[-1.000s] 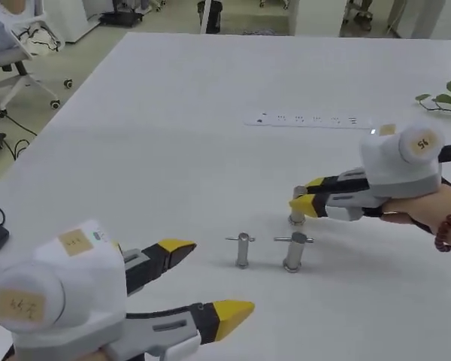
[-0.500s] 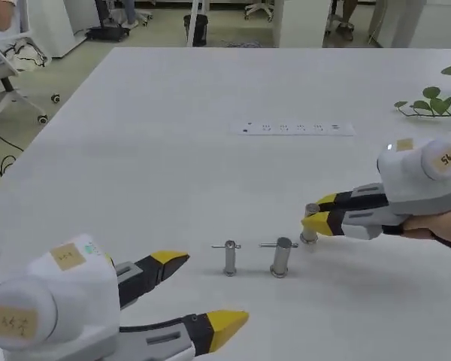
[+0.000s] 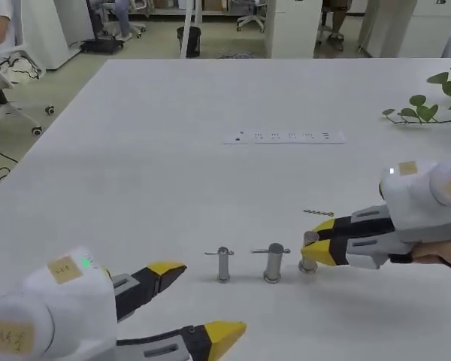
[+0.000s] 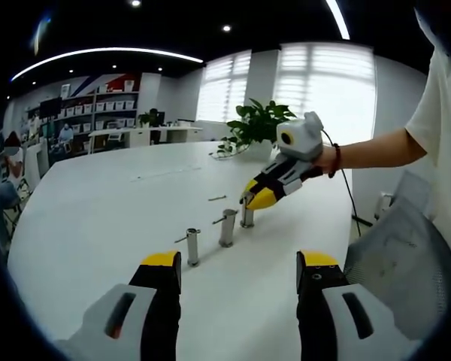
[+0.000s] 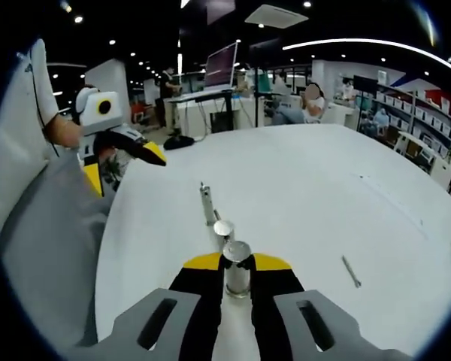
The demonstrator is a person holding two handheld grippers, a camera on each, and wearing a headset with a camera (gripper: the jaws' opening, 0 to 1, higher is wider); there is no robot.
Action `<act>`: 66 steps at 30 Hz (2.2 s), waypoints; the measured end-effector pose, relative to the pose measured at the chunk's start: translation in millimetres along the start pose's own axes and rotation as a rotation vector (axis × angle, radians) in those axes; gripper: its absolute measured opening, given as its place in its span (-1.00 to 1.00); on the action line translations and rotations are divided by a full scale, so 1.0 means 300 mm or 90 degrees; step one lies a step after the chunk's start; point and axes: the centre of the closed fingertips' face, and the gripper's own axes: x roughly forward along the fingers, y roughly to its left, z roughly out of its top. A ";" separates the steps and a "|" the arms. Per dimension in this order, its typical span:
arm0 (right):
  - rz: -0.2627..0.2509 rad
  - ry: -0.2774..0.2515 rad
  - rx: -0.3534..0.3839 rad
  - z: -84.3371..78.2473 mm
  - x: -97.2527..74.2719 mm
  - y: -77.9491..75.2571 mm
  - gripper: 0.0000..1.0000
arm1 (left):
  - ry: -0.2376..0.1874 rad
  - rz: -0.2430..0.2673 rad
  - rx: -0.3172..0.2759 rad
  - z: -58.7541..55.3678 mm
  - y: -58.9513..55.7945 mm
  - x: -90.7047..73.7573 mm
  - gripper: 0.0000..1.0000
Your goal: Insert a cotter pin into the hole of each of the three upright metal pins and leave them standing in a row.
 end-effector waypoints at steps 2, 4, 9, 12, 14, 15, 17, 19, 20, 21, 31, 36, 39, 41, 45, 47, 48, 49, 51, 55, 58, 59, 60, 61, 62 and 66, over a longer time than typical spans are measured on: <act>0.010 -0.001 -0.005 0.000 0.006 0.021 -0.74 | 0.000 -0.001 0.002 0.002 -0.005 0.000 0.23; 0.017 0.000 -0.007 0.000 0.013 0.042 -0.74 | -0.002 -0.002 0.003 0.006 -0.009 -0.001 0.23; 0.034 -0.005 -0.009 -0.001 0.030 0.081 -0.74 | -0.007 -0.001 0.006 0.012 -0.018 -0.009 0.22; 0.041 -0.005 -0.013 -0.002 0.038 0.096 -0.74 | -0.009 0.000 0.006 0.013 -0.021 -0.014 0.22; 0.048 -0.007 -0.014 -0.003 0.044 0.112 -0.74 | -0.009 0.001 0.007 0.012 -0.022 -0.018 0.22; 0.051 -0.008 -0.013 -0.004 0.047 0.119 -0.74 | -0.009 0.002 0.007 0.012 -0.022 -0.020 0.22; 0.059 -0.011 -0.011 -0.004 0.055 0.137 -0.74 | -0.011 0.002 0.007 0.012 -0.025 -0.023 0.22; 0.065 -0.010 -0.015 -0.007 0.061 0.149 -0.74 | -0.011 0.002 0.007 0.012 -0.026 -0.026 0.22; 0.068 -0.010 -0.016 -0.008 0.065 0.157 -0.74 | -0.011 0.002 0.008 0.012 -0.026 -0.027 0.22; 0.071 -0.011 -0.017 -0.009 0.067 0.162 -0.74 | -0.010 0.002 0.011 0.012 -0.026 -0.028 0.22; 0.111 -0.013 -0.040 -0.018 0.093 0.212 -0.73 | -0.011 0.006 0.014 0.011 -0.026 -0.036 0.21; 0.125 -0.016 -0.047 -0.018 0.102 0.226 -0.73 | -0.010 0.008 0.014 0.010 -0.025 -0.043 0.21; 0.130 -0.011 -0.056 -0.028 0.111 0.231 -0.73 | -0.007 0.008 0.014 0.004 -0.024 -0.046 0.21; 0.132 -0.012 -0.057 -0.030 0.110 0.234 -0.73 | -0.006 0.008 0.014 0.002 -0.023 -0.048 0.20; 0.133 -0.015 -0.058 -0.029 0.111 0.235 -0.73 | -0.007 0.008 0.012 0.003 -0.023 -0.050 0.20; 0.131 -0.016 -0.063 -0.031 0.110 0.235 -0.72 | -0.005 0.009 0.013 0.001 -0.022 -0.050 0.20; 0.131 -0.018 -0.063 -0.032 0.109 0.235 -0.72 | -0.005 0.009 0.013 0.001 -0.022 -0.050 0.20; 0.130 -0.019 -0.058 -0.031 0.110 0.235 -0.71 | -0.004 0.008 0.013 0.000 -0.021 -0.050 0.20; 0.130 -0.019 -0.052 -0.032 0.111 0.235 -0.70 | -0.003 0.008 0.014 -0.001 -0.021 -0.050 0.19; 0.134 -0.041 -0.028 -0.006 0.106 0.238 -0.67 | -0.002 0.007 0.015 -0.002 -0.022 -0.049 0.19; 0.131 -0.047 -0.025 0.010 0.099 0.232 -0.64 | 0.000 0.007 0.018 -0.001 -0.023 -0.049 0.19; 0.131 -0.047 -0.023 0.013 0.097 0.232 -0.63 | 0.000 0.007 0.019 -0.001 -0.023 -0.049 0.20; 0.132 -0.049 -0.018 0.018 0.094 0.234 -0.63 | -0.001 0.007 0.019 0.001 -0.024 -0.049 0.20; 0.133 -0.052 -0.014 0.022 0.091 0.236 -0.62 | -0.002 0.007 0.019 0.003 -0.025 -0.049 0.20; 0.135 -0.054 -0.009 0.027 0.088 0.239 -0.61 | -0.002 0.007 0.019 0.004 -0.025 -0.049 0.20; 0.139 -0.058 0.020 0.046 0.072 0.244 -0.50 | -0.002 0.008 0.017 0.004 -0.025 -0.048 0.21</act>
